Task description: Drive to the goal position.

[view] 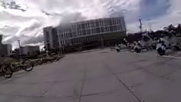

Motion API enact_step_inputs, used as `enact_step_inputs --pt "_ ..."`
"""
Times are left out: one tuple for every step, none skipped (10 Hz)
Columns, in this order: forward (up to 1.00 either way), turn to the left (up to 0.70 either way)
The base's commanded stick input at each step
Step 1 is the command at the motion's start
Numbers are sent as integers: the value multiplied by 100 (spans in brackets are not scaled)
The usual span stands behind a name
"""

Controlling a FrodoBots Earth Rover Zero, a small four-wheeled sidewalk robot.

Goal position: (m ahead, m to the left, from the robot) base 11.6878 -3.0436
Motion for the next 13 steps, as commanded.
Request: enact_step_inputs --pt "70 1" --pt "70 1" --pt "70 1" --pt "70 1" --pt "70 1" --pt "70 1" --pt "70 1" --pt "70 1" --pt "70 1" --pt "70 1" --pt "70 1" --pt "70 1" --pt "70 1"
